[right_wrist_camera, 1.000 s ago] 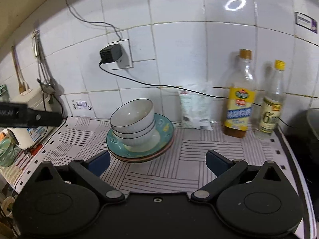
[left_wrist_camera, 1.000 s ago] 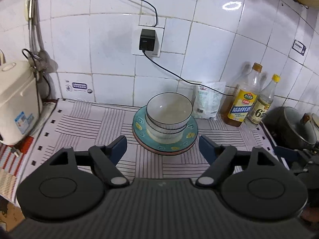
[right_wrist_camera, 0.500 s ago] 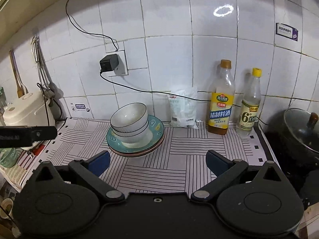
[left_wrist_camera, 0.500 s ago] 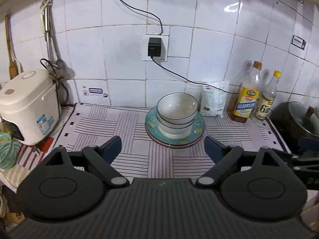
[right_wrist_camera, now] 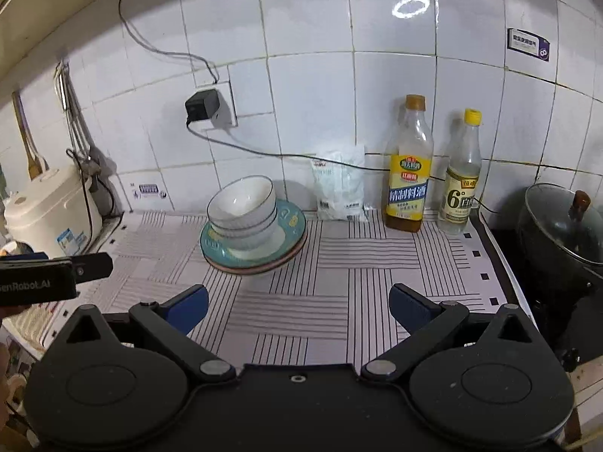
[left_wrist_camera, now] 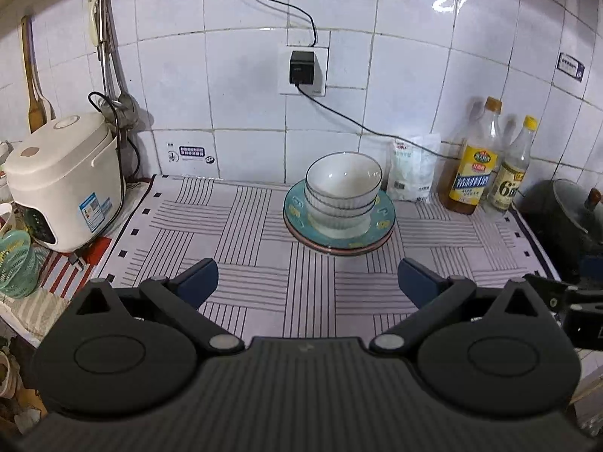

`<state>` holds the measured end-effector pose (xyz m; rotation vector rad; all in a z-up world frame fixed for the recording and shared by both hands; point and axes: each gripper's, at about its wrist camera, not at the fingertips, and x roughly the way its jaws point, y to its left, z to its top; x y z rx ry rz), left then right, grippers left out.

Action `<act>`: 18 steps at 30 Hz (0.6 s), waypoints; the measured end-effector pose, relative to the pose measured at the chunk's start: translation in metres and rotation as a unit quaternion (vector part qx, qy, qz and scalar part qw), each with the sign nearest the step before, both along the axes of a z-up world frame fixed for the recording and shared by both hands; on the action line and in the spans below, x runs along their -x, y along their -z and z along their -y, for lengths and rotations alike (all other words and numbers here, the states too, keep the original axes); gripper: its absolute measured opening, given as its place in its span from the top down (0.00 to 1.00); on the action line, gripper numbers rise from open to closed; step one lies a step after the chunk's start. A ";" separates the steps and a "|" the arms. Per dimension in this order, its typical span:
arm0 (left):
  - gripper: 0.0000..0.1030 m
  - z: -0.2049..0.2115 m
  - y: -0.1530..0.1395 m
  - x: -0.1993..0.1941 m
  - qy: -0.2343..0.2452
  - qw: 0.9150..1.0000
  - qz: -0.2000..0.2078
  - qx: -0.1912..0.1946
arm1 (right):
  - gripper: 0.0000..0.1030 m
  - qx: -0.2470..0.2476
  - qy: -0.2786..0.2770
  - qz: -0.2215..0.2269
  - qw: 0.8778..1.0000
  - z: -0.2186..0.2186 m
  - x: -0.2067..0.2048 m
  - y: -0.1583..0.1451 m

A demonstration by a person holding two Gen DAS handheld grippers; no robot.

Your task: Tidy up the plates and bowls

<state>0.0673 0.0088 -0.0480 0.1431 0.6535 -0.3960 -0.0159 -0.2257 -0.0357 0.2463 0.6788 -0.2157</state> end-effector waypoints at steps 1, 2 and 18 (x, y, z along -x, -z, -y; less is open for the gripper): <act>0.00 0.000 0.001 0.001 -0.002 1.000 -0.001 -0.004 | 0.00 0.004 0.001 -0.001 1.000 -0.002 0.001 0.000; 0.00 0.001 0.002 0.002 -0.003 1.000 -0.002 -0.006 | 0.00 0.008 0.001 -0.002 1.000 -0.002 0.002 0.000; 0.00 0.012 0.018 0.011 0.000 0.999 0.025 -0.039 | 0.00 0.068 0.018 0.007 0.997 -0.011 0.004 0.009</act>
